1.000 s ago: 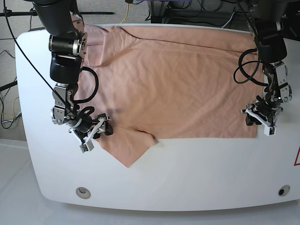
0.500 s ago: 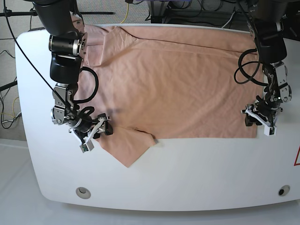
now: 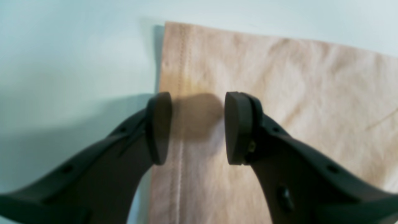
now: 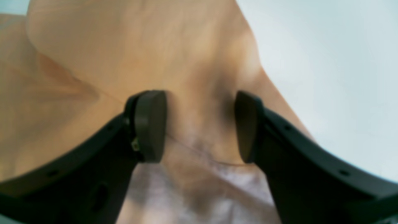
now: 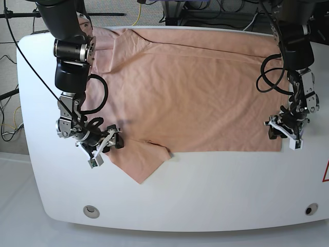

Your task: Fold the T-shirt properly

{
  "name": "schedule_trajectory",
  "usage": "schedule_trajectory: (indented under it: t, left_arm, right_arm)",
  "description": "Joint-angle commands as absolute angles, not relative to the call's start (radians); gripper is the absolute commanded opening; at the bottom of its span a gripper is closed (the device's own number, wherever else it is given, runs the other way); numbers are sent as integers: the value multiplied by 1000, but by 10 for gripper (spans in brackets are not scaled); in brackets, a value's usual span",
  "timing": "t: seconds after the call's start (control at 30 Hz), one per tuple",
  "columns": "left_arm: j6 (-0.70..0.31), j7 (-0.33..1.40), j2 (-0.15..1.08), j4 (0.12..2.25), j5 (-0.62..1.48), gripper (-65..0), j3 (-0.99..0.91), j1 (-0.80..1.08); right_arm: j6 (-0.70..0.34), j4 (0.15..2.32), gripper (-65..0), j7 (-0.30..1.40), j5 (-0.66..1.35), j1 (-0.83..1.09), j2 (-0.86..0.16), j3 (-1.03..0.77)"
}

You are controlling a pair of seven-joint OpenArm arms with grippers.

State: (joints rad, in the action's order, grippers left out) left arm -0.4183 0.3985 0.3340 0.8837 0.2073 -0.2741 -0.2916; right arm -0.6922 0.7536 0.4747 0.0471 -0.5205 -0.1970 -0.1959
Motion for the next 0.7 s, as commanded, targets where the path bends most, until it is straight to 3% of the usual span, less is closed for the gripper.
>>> schedule_trajectory:
  t: [0.0, 0.67]
  left_arm:
    - [-413, 396, 345, 899, 211, -394, -276, -313]
    - [-417, 406, 349, 899, 207, -398, -276, -316]
  right_arm:
    - [-698, 755, -307, 469, 38, -556, -208, -200]
    - [-698, 622, -308, 425, 11, -680, -253, -80]
